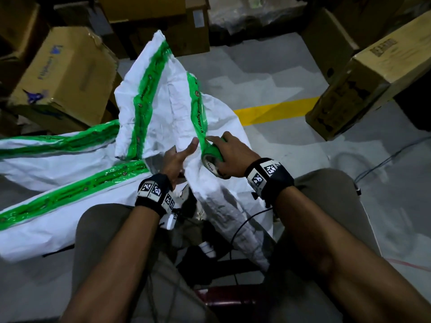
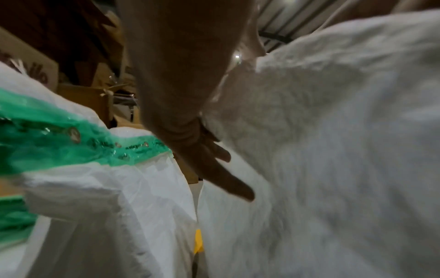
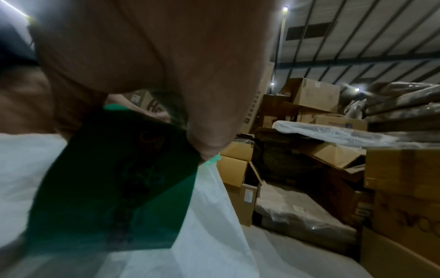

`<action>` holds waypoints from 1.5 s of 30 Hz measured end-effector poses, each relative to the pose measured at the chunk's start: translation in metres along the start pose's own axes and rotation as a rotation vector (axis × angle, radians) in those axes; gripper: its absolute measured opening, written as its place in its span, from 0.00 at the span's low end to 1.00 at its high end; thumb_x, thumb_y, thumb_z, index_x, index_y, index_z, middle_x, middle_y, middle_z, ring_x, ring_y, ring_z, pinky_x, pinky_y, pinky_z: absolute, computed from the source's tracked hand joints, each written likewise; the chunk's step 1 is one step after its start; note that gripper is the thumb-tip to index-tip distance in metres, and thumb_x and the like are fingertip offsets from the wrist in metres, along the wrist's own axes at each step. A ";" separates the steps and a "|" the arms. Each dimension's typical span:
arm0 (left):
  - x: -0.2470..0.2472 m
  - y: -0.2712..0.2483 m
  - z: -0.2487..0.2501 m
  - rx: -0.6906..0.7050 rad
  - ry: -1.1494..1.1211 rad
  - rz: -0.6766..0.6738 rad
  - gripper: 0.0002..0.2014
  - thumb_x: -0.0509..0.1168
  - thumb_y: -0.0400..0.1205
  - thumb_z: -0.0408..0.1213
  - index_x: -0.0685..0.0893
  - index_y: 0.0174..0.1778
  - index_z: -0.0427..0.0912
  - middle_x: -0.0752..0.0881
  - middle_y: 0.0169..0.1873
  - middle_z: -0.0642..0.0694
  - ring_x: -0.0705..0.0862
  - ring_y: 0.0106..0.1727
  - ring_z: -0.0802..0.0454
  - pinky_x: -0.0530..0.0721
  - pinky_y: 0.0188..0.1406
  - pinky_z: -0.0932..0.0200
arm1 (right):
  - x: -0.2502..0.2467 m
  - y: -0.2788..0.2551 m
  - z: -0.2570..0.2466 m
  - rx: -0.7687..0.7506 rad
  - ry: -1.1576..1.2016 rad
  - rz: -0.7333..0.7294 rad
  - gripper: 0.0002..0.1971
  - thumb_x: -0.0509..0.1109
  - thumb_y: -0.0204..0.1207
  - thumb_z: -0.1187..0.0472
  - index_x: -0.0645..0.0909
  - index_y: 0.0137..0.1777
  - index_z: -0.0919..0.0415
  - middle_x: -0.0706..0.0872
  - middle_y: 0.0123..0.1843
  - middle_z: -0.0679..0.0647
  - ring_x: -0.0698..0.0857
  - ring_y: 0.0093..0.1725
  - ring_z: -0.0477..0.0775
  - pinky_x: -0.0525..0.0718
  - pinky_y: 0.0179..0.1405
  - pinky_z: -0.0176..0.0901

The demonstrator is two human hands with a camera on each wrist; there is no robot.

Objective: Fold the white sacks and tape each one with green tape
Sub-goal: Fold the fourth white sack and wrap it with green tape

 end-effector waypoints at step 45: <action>-0.047 0.081 -0.047 -0.137 -0.300 0.059 0.24 0.77 0.77 0.51 0.87 0.60 0.36 0.90 0.55 0.35 0.90 0.55 0.40 0.85 0.64 0.35 | 0.013 0.000 0.049 0.239 0.707 0.178 0.63 0.91 0.54 0.47 0.55 0.85 0.46 0.60 0.83 0.50 0.61 0.82 0.48 0.67 0.77 0.41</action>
Point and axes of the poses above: each hand's wrist, its own y-axis towards the middle knuckle, its own x-axis out of the palm, z = x × y, the point moved 10 cm from there along y, towards the middle knuckle
